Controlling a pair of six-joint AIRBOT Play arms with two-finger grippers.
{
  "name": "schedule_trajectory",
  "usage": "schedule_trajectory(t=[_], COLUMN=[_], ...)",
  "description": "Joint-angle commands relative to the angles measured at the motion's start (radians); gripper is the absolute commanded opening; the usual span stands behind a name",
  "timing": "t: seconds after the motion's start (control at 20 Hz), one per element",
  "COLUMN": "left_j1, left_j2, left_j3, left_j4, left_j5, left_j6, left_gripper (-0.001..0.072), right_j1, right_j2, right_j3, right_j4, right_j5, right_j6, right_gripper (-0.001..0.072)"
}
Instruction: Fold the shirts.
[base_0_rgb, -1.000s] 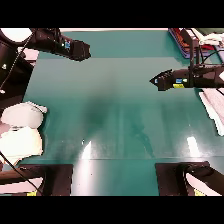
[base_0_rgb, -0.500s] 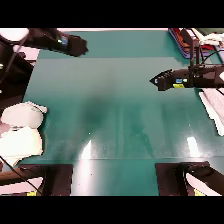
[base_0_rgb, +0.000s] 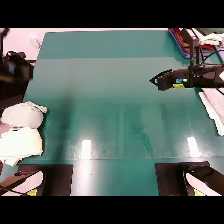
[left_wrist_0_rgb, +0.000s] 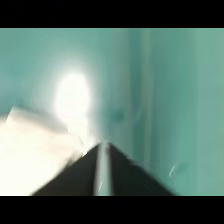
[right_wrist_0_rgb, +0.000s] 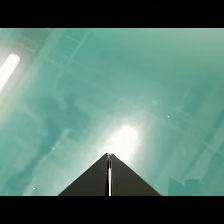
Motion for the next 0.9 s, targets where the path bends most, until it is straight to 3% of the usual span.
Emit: schedule_trajectory(t=[0.0, 0.2, 0.35, 0.4, 0.5, 0.55, 0.7, 0.85], left_j1=[0.149, 0.211, 0.211, 0.211, 0.211, 0.211, 0.19, 0.018], left_j2=[0.023, 0.021, 0.021, 0.022, 0.026, 0.029, 0.076, 0.152], left_j3=[-0.261, -0.428, -0.468, -0.467, -0.454, -0.431, -0.269, -0.01], left_j4=[0.072, 0.078, 0.085, 0.085, 0.083, 0.078, 0.029, 0.031], left_j5=[0.034, 0.249, 0.321, 0.322, 0.296, 0.273, 0.209, 0.203], left_j6=[-0.01, -0.026, -0.025, -0.029, -0.059, -0.069, -0.064, -0.04], left_gripper=[0.0694, 0.0678, 0.0676, 0.0619, 0.0181, 0.0026, 0.0027, 0.0026], right_j1=[0.0, 0.0, 0.0, 0.0, 0.0, 0.0, -0.02, -0.047], right_j2=[0.0, -0.001, -0.001, -0.001, 0.0, 0.001, 0.02, 0.019], right_j3=[0.0, 0.0, 0.0, 0.0, 0.0, 0.0, 0.035, 0.154], right_j4=[0.0, 0.0, 0.001, 0.001, 0.001, 0.001, 0.01, 0.009], right_j5=[-0.001, -0.001, -0.004, -0.007, -0.021, -0.032, -0.052, -0.048], right_j6=[0.0, 0.0, 0.0, 0.0, 0.0, 0.0, 0.014, 0.03], right_gripper=[0.0014, 0.0015, 0.0014, 0.0014, 0.0014, 0.0015, 0.0014, 0.0014])
